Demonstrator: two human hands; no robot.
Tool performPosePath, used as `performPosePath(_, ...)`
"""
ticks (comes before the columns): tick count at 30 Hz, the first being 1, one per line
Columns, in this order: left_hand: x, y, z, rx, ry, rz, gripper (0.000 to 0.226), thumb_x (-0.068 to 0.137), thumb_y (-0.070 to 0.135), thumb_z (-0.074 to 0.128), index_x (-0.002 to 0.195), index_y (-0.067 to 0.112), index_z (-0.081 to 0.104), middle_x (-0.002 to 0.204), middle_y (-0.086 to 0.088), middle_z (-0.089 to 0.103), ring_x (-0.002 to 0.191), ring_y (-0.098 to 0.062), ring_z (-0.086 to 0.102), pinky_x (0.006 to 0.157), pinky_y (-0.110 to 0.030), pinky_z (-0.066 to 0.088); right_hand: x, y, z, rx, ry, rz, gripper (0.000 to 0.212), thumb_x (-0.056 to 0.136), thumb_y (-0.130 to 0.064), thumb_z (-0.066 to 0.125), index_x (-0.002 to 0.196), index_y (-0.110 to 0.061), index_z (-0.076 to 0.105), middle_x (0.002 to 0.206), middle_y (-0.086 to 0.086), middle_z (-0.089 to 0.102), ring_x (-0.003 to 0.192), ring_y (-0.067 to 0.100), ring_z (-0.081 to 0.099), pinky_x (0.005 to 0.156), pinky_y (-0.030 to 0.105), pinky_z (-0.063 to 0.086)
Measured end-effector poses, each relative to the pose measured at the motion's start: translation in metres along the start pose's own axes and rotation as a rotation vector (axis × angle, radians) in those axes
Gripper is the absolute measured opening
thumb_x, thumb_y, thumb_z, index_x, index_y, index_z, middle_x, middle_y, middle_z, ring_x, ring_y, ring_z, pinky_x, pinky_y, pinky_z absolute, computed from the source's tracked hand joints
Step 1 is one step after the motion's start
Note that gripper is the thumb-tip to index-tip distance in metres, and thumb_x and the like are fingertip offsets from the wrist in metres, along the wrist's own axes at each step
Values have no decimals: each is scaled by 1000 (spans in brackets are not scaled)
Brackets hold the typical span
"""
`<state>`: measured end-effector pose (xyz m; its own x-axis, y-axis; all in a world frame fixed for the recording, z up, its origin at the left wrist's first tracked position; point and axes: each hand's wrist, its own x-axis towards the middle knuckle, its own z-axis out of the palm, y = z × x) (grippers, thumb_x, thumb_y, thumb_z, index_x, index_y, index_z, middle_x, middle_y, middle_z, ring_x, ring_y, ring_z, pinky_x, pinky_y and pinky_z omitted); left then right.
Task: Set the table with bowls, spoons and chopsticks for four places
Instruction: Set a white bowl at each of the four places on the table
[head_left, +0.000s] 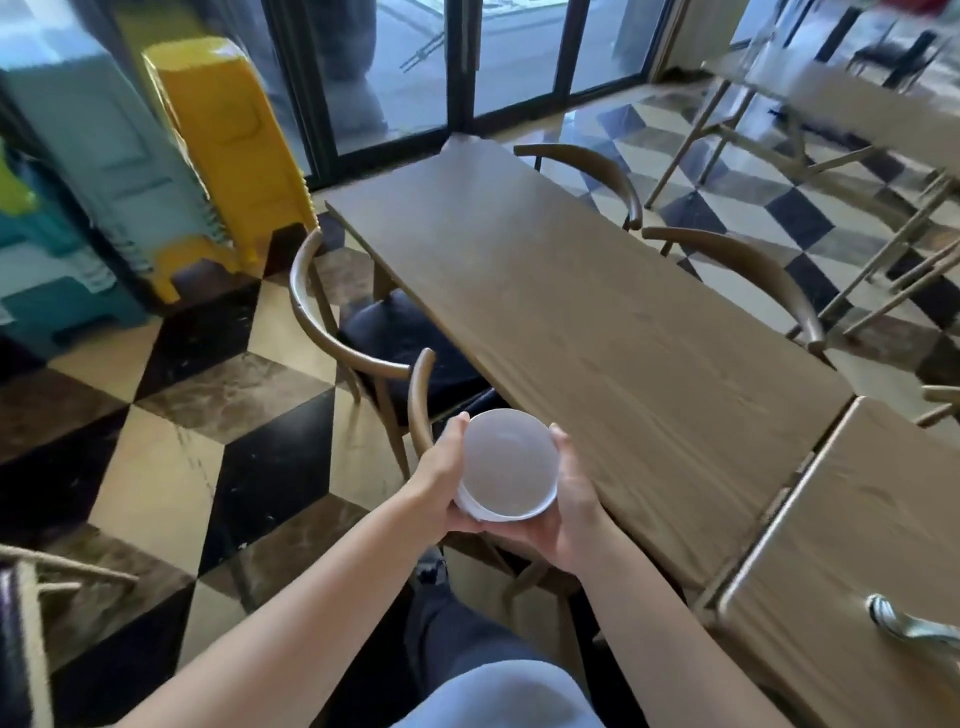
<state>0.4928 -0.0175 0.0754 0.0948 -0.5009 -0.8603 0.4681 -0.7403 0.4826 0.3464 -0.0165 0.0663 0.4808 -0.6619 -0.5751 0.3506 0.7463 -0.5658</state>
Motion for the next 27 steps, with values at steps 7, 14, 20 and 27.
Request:
performPosePath(7,81,106,28,60,121,101,73,75,70,59,139,39,47,137,-12,53,107,-41,64,68,-60,61,117,-62,8,186,57,-2,70,90,-67,48,129,-10,62,131,30,58,118,50,58,94,71,45)
performPosePath(14,165,196,75,268,131,-5,66,73,72,62,116,22,62,130,-14,53,104,-42,67,76,-62,60,216,-121,-7,384,219,18,76,85,-68,56,132,-8,58,132,31,56,114,52,59,92,69,48)
performPosePath(20,220,237,111,376,5,-163,53,87,63,58,123,24,59,120,-17,61,102,-43,66,81,-65,57,264,-144,-28,511,410,24,76,79,-70,62,127,-11,61,128,29,60,110,50,63,88,67,51)
performPosePath(27,276,294,152,438,-77,-265,38,84,55,63,106,24,59,108,-15,55,94,-45,66,73,-69,56,318,-190,-41,472,570,-25,76,83,-75,50,127,-14,62,124,26,64,104,47,67,89,67,51)
